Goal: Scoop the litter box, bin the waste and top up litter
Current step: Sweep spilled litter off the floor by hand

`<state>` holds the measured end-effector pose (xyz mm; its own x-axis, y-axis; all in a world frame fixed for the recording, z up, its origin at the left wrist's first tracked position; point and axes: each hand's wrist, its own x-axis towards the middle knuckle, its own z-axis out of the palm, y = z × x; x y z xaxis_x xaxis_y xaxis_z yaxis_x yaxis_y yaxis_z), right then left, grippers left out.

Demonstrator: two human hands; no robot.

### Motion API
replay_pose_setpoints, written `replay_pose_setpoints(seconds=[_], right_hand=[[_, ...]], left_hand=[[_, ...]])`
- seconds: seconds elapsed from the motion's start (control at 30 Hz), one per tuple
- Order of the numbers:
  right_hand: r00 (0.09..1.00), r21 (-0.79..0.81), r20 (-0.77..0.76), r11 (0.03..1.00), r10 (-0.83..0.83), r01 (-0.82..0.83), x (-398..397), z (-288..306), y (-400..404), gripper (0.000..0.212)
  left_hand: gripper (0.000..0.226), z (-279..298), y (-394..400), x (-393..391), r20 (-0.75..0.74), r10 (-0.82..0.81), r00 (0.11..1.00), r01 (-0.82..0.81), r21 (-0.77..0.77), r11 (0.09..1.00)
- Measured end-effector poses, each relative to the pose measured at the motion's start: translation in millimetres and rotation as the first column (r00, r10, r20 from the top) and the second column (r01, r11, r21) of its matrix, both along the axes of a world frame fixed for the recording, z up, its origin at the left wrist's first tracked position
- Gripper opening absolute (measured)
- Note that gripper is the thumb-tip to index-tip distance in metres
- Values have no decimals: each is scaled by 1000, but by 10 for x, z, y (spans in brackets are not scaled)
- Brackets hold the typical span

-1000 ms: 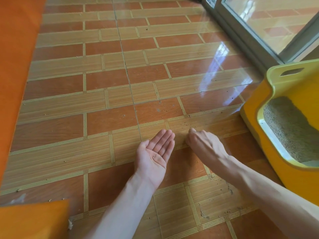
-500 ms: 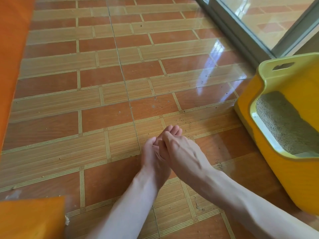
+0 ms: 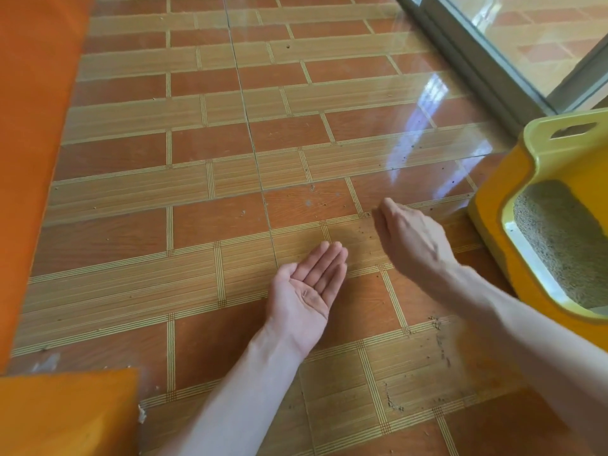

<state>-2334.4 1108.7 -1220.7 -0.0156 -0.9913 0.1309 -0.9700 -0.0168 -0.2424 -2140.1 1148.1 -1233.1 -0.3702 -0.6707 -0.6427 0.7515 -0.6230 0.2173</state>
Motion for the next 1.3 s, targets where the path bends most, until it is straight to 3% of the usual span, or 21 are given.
replay_pose_setpoints(seconds=[0.07,0.27,0.53,0.7,0.87,0.97,1.17,1.3], right_hand=[[993,92,-121,996,2,10,-201,-110,-273,30],[901,160,-381,975,208,-157,-246,-259,-639,43],[805,86,-372,881,462,-466,-293,-362,-443,46],[771,74,-365,842,521,-534,-308,-398,-248,19],[811,176,-365,889,457,-422,-331,-381,11,1],[837,279,-384,913,390,-298,-250,-327,109,12],[873,376,-352,905,337,-198,-98,-249,377,14],[949,378,-227,918,218,-121,-34,-257,582,19]], left_hand=[[55,-2,-18,34,13,-2,1000,2,-1,1000],[54,5,-76,81,32,4,999,-4,-6,1000],[54,-9,-77,90,45,24,999,-25,21,999],[54,22,-56,52,61,19,998,-20,22,1000],[54,32,-36,48,57,22,998,-23,22,999],[54,24,-23,36,48,26,999,-27,25,999],[54,28,43,-31,47,8,999,-10,28,1000],[55,4,69,-56,57,5,998,-7,28,1000]])
